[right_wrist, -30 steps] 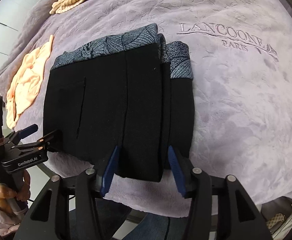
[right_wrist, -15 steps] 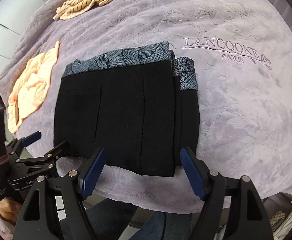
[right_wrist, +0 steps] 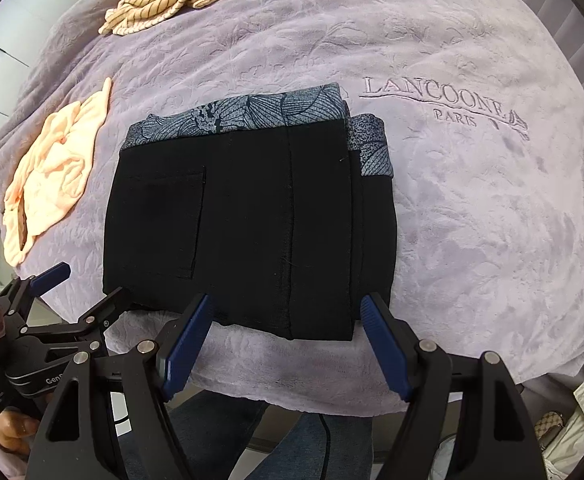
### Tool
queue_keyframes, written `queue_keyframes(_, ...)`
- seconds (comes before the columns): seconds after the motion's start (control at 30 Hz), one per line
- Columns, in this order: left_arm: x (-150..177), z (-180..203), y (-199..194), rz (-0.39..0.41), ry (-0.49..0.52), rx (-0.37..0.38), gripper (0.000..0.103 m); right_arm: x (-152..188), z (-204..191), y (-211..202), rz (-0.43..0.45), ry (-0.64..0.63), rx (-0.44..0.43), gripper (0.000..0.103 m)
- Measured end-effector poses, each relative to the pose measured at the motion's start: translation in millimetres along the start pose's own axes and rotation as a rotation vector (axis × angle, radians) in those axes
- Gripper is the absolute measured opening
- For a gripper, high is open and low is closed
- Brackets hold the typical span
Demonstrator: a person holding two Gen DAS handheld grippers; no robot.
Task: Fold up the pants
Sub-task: 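Release the bundle and square its edges with both tools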
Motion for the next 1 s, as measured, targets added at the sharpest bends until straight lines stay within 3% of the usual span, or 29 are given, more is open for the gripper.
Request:
queue_keyframes(0.4,7,-5,-2,-0.008,0.016,0.024,0.103,10,-7,0,0.009,0.062,0.04,0.079)
queue_keyframes(0.57,7,-1,1,0.01,0.016,-0.029,0.103,12,-1,-2,0.02,0.065,0.041,0.079)
queue_keyframes(1.0,6,19,-8,0.013,-0.042,-0.057,0.103,22,18,1,0.013,0.02,0.018,0.079)
Point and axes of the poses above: each gripper's, at about its wrist camera, not at the fingertips, and y roughly the way its jaws point, z to its right, x to its underside, the point moved 5 cm from there along y, roughly the way its jaws point, and after that the axes turned 9 degrees about -z, right-handed, at the moved point
